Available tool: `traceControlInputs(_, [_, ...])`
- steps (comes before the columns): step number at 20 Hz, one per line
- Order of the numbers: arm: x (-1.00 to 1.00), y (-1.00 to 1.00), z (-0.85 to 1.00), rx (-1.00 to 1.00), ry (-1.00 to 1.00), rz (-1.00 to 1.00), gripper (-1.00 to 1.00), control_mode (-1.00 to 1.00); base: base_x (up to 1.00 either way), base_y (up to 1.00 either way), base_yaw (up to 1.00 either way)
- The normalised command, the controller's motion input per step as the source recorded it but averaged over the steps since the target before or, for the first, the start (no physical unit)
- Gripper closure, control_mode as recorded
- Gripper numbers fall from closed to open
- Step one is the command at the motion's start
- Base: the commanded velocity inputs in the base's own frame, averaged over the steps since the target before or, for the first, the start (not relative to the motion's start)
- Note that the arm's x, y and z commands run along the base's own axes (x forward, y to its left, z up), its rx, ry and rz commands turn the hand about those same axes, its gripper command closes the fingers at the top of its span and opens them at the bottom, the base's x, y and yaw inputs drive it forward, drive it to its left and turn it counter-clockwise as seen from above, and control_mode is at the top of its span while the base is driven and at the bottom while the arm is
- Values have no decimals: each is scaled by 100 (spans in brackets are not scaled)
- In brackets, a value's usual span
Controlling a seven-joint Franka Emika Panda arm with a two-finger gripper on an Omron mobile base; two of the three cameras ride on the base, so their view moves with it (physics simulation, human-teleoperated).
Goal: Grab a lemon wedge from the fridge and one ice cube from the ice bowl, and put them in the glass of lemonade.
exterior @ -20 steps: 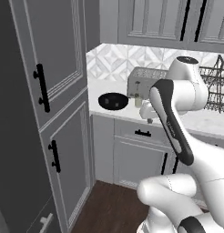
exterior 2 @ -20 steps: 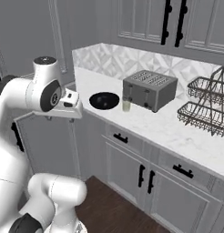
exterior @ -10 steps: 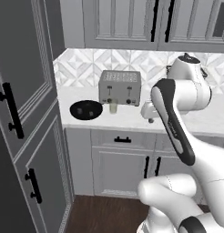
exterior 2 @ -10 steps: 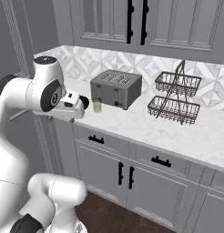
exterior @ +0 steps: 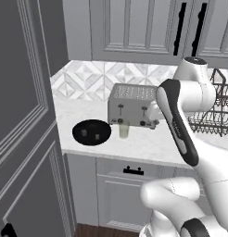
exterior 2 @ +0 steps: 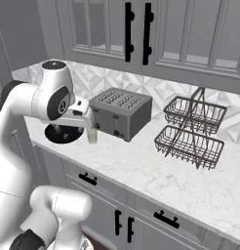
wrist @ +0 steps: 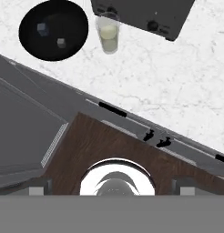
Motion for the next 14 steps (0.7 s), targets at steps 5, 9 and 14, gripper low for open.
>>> traceControlInputs(5, [0, 0, 0, 0, 0, 0, -100, 100, 30, 7, 34])
traceControlInputs(9, [19, 40, -19, 0, 1, 14, -100, -100, 0, 7, 4])
traceControlInputs(14, [91, 86, -24, -1, 3, 23, -100, -100, 0, 0, 0])
